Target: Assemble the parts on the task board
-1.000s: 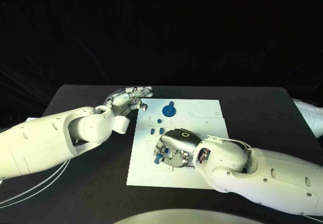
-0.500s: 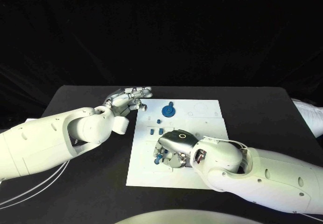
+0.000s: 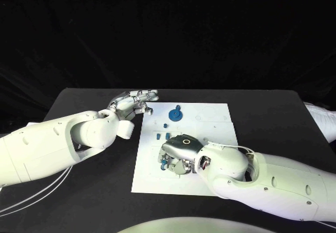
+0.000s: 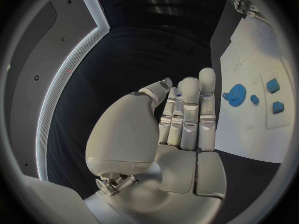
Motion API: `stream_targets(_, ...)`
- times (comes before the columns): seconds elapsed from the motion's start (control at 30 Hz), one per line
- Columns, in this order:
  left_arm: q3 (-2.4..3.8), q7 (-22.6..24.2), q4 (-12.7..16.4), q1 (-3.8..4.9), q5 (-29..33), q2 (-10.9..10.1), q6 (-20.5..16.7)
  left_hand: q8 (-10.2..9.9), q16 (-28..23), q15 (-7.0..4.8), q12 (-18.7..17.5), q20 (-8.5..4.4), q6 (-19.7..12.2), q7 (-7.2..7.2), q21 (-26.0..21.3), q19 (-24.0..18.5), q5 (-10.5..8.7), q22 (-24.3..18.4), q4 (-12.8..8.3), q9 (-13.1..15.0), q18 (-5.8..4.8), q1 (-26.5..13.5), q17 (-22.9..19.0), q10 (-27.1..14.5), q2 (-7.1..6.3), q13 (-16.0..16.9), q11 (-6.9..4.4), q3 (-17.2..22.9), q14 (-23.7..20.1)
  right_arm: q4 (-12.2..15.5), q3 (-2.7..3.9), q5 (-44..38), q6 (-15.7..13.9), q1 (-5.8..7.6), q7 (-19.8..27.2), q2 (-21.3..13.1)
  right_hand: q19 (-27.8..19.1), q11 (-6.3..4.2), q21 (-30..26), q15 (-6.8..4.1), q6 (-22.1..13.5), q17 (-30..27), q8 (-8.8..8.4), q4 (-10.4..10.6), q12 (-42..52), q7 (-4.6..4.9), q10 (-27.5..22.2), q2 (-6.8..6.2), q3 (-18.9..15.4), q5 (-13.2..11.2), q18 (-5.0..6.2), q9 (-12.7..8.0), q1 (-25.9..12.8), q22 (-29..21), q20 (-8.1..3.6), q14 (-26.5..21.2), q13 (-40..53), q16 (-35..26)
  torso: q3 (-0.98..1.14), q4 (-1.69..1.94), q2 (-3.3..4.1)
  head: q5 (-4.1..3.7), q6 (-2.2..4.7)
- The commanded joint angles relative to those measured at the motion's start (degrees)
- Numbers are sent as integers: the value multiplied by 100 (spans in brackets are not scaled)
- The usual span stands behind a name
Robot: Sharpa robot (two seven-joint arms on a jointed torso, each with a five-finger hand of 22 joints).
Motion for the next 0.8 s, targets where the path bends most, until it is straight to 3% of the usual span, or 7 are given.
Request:
stream_targets(0.03, 3, 20, 12, 1, -18, 6, 94, 19, -26, 12, 32, 10, -29, 7, -12, -35, -13, -5, 10, -5, 90, 49, -6, -31, 0, 3, -10, -39, -38, -62, -41, -101, 284, -29, -111, 19, -171, 91, -160, 100, -368, -167, -108, 119, -179, 67, -425, -233, -136, 133, 48, -97, -377, -182, 51, 96, -42, -117, 1, 0, -3, 4, -1)
stream_targets(0.1, 3, 18, 12, 1, -18, 5, 90, 19, -26, 12, 32, 10, -29, 7, -12, -35, -13, -5, 10, -5, 90, 49, -6, -31, 0, 3, -10, -39, -38, -64, -46, -104, 227, -29, -165, 20, -336, 165, -340, 153, -743, -365, -102, 169, -170, 111, -774, -352, -296, 172, 107, -192, -494, -400, 112, 40, -39, -254, 0, 0, -5, 3, -1)
stream_targets(0.17, 3, 15, 12, 1, -18, 2, 86, 19, -26, 12, 32, 10, -29, 7, -12, -35, -13, -5, 10, -5, 90, 49, -6, -31, 0, 3, -10, -39, -38, -66, -48, -130, 138, -29, -203, 16, -469, 266, -491, 209, -1038, -505, -90, 216, -184, 221, -1128, -444, -508, 190, 145, -250, -594, -580, 163, 2, -45, -352, -1, 2, -4, 1, 0)
stream_targets(0.3, 3, 8, 13, 1, -18, -3, 83, 19, -26, 12, 32, 10, -29, 7, -12, -35, -13, -5, 10, -5, 90, 49, -6, -31, 0, 3, -10, -39, -38, -45, -51, -152, -137, -31, -254, -11, -527, 311, -611, 273, -1307, -564, -82, 316, -87, 266, -1582, -390, -1129, 229, 174, -245, -530, -705, 245, -1, -20, -390, 1, -1, -3, -2, 9)
stream_targets(0.57, 2, 3, 16, 1, -18, -24, 81, 19, -26, 12, 32, 10, -29, 7, -12, -35, -13, -5, 10, -5, 90, 49, -6, -31, 0, 3, -10, -39, -38, 204, -25, -108, -862, -44, -222, -292, -442, 302, -578, 249, -1211, -566, -57, 403, 204, 270, -1377, -239, -1549, 299, 163, -220, -340, -660, 232, 16, -1, -381, 4, -9, -4, -24, 28)
stream_targets(0.7, 2, 3, 18, 1, -18, -39, 82, 19, -26, 12, 32, 10, -29, 7, -12, -35, -13, -5, 10, -5, 90, 49, -6, -31, 0, 3, -10, -39, -38, 527, 80, 101, -1280, -28, -193, -688, -400, 267, -548, 222, -1063, -554, -29, 427, 358, 251, -1163, -175, -1634, 330, 153, -204, -274, -623, 212, 27, 3, -370, -2, -19, -13, -67, 47)
stream_targets(0.8, 1, 3, 19, 1, -18, -43, 86, 19, -26, 12, 32, 10, -29, 7, -12, -35, -13, -5, 10, -5, 90, 49, -6, -31, 0, 3, -10, -39, -38, 741, 136, 514, -1431, 42, -212, -1018, -324, 232, -472, 196, -933, -460, 2, 449, 468, 232, -957, -129, -1655, 339, 129, -190, -246, -527, 193, 56, 9, -306, -2, -19, -16, -107, 65)
